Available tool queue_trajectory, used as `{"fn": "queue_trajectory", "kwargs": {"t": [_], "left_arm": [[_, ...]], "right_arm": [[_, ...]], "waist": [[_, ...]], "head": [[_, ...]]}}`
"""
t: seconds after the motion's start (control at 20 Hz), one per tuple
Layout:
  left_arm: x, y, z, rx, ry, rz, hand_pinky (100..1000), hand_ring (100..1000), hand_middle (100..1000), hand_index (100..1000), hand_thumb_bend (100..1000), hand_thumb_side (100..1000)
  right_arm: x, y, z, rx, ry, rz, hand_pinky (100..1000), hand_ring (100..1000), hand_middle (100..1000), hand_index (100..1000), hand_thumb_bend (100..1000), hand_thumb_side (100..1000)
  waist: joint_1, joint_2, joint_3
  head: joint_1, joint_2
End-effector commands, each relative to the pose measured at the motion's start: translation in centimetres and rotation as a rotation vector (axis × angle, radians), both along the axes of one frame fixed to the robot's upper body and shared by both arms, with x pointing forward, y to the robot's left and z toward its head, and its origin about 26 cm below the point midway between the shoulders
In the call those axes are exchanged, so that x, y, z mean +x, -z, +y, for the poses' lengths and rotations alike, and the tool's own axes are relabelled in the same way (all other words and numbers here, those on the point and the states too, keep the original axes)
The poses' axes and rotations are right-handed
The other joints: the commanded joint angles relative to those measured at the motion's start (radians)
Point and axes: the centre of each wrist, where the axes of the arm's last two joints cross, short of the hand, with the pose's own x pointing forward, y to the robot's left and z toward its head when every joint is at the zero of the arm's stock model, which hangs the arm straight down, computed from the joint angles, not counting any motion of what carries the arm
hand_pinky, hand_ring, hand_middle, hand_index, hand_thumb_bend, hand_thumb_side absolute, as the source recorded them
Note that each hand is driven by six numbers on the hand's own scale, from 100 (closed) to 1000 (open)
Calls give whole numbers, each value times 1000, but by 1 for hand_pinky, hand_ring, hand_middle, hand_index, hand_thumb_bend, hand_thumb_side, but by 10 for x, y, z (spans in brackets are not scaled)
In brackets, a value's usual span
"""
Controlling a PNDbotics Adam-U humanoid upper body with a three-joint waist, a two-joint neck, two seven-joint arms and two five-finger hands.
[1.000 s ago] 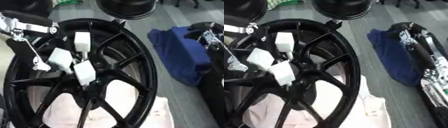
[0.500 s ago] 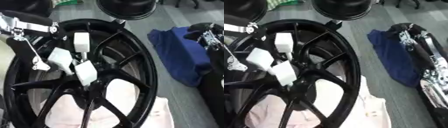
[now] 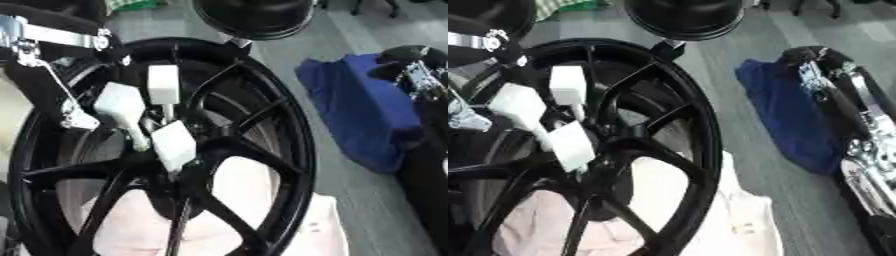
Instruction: Pull the pin out of the wheel hub.
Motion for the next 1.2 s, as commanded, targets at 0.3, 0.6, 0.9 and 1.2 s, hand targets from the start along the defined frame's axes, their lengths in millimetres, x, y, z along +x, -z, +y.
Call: {"fn": "queue_trajectory", "kwargs": {"t": [0.3,0.6,0.9,1.2], "left_arm": [[-26,-59,26,-190,-31,-192,793,381,232,378,160,100],[-32,-83,100,-371,-240,-330,795,381,237,392,144,100],[-29,-69,190,-436,-575,-437,798,406,269,443,153,100],[-28,-47,236,-447,-719,-425,822,445,317,496,202,100]], "right_arm": [[-2,-8,-3,-13,3,-26,816,660,649,679,100,554],[-4,-7,-8,-7,29,-36,816,660,649,680,100,548],[-5,-8,-12,2,56,-58,816,660,649,680,100,542],[-6,-8,-14,10,67,-70,816,660,649,680,100,538]], "waist": [[-6,-28,6],[-11,-32,29],[-15,-33,45],[-23,-32,51]], "head": [[-1,-7],[-20,-4],[-36,-10],[-47,-20]]}}
